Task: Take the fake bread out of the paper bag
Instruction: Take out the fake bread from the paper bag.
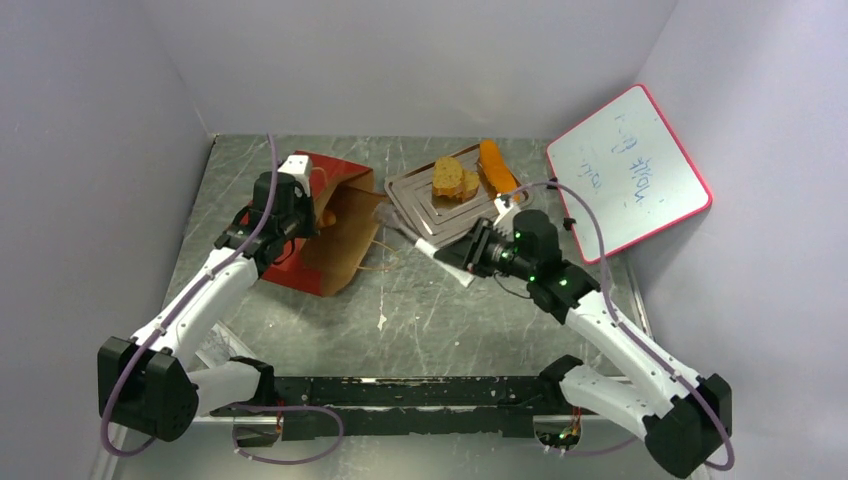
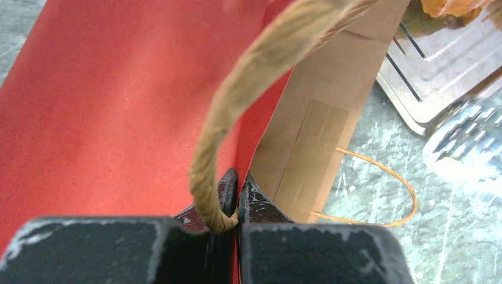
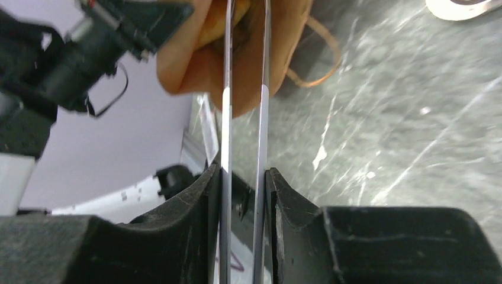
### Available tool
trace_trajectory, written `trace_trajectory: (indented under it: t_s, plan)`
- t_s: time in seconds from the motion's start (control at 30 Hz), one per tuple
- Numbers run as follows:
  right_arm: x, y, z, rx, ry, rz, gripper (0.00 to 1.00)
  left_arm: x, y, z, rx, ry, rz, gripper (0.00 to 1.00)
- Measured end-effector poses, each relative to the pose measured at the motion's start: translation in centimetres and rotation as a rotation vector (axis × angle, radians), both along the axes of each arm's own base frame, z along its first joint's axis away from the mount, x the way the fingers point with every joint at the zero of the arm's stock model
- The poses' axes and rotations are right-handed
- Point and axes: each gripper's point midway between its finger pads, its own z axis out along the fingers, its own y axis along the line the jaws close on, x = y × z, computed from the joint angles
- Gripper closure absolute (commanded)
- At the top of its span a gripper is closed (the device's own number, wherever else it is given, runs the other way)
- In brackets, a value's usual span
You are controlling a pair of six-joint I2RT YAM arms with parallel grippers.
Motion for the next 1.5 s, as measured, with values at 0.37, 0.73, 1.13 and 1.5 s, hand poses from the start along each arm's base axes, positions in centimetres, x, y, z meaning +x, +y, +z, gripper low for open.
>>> trace_trajectory:
  t_s: [0.37,0.73,1.13,1.5]
  plan:
    - [-5.1,7.1,-2.4,-0.042,0.045,0.169,0.67,-1.0,-1.0,-0.6,0.004,0.013,-0.035,0.93]
    - [-2.6,10.3,-6.4,-0.055,0.099,0.127,0.64,-1.9,-1.9,0.6,-0.006,-0.016,-0.067,0.93]
    - [-0.4,10.8,-8.4,-0.044,0.147,0.072,0.60,-2.4,-2.6,0.5,-0.002,-0.014,-0.089,0.93]
    - [1.4,10.9,-9.8,-0.025,0.186,0.023,0.59,-2.9,-3.6,0.5,0.000,-0.014,-0.121,0.93]
